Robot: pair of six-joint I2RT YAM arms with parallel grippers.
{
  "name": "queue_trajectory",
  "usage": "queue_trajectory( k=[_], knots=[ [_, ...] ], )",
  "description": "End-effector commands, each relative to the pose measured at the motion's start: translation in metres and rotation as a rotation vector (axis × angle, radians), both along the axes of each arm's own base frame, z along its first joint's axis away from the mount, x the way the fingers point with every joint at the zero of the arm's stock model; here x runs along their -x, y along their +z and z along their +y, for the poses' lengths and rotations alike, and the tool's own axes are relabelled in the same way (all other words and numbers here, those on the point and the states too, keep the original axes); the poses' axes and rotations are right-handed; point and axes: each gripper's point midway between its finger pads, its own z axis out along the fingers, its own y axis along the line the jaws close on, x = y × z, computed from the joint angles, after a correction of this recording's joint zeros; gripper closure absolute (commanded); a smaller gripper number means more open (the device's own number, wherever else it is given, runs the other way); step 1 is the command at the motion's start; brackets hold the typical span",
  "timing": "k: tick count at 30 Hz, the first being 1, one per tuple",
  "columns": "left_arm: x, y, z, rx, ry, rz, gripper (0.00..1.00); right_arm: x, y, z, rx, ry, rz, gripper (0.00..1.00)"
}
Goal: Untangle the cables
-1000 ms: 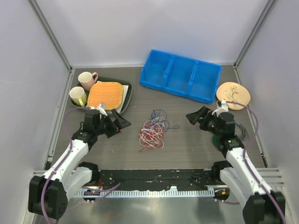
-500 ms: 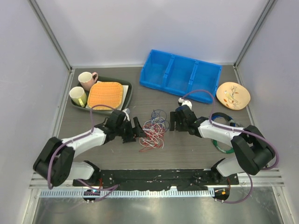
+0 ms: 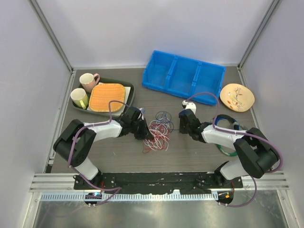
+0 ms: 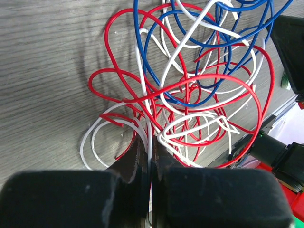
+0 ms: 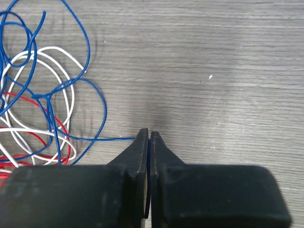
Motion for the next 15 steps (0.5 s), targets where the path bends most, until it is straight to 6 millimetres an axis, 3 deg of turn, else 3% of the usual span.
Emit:
queue_trajectory(
  k=[1,7,10,11,13,14,15],
  knots=[
    [-0.006,0.028,0.003,0.008,0.007,-0.086,1.00,-0.019,0.029,-0.009,0.014,-0.081,-0.129,0.99],
    [-0.007,0.036,0.045,-0.157,0.136,-0.137,1.00,-0.030,0.081,-0.038,0.021,-0.230,-0.313,0.99],
    [-0.008,0.042,0.076,-0.263,0.244,-0.182,1.00,-0.030,0.109,-0.058,0.052,-0.301,-0.395,0.99],
    [-0.002,0.046,0.091,-0.303,0.289,-0.171,1.00,-0.031,0.122,-0.067,0.072,-0.344,-0.419,0.99],
    [-0.008,0.053,0.123,-0.416,0.414,-0.221,1.00,-0.025,0.148,-0.095,0.146,-0.452,-0.477,0.99],
    [0.002,0.059,0.144,-0.467,0.482,-0.198,1.00,-0.027,0.170,-0.100,0.140,-0.487,-0.515,0.99],
    [-0.005,0.069,0.169,-0.539,0.592,-0.239,1.00,-0.024,0.185,-0.111,0.165,-0.534,-0.542,0.99]
  ],
)
